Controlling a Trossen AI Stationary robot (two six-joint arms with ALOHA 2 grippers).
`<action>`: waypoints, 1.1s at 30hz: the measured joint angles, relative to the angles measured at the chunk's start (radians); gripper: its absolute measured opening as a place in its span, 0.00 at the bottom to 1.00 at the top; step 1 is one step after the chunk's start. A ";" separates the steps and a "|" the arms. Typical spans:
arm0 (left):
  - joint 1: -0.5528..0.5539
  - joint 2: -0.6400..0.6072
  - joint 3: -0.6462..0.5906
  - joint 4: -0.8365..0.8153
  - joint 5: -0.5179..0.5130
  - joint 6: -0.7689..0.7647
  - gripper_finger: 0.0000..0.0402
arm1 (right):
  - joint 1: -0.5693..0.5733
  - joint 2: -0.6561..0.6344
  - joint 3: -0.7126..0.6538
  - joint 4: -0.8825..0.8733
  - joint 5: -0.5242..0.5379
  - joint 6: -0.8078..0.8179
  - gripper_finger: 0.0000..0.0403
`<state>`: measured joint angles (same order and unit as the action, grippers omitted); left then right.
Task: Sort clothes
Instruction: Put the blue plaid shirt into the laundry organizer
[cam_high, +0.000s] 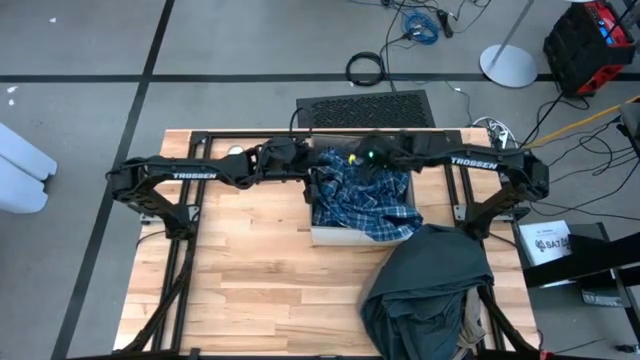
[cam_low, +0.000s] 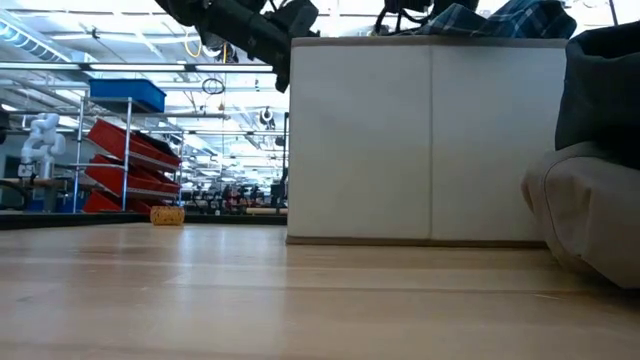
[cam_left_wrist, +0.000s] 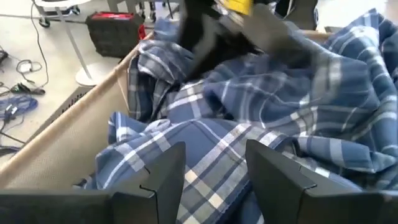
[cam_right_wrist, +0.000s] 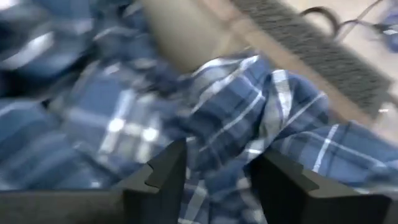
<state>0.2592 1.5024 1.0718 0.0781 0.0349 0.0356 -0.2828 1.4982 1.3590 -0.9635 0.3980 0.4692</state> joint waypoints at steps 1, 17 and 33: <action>0.000 0.000 0.000 0.001 0.000 0.007 0.44 | 0.018 0.000 -0.010 0.011 -0.010 0.017 0.39; 0.008 0.000 0.041 0.022 -0.052 0.085 0.44 | 0.081 0.129 -0.136 0.228 -0.143 0.092 0.32; 0.007 0.000 0.045 0.008 -0.052 0.086 0.44 | -0.031 0.238 -0.126 0.316 -0.278 0.000 0.32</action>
<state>0.2661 1.5021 1.1164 0.0861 -0.0170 0.1215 -0.3134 1.7363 1.2332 -0.6479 0.1196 0.4691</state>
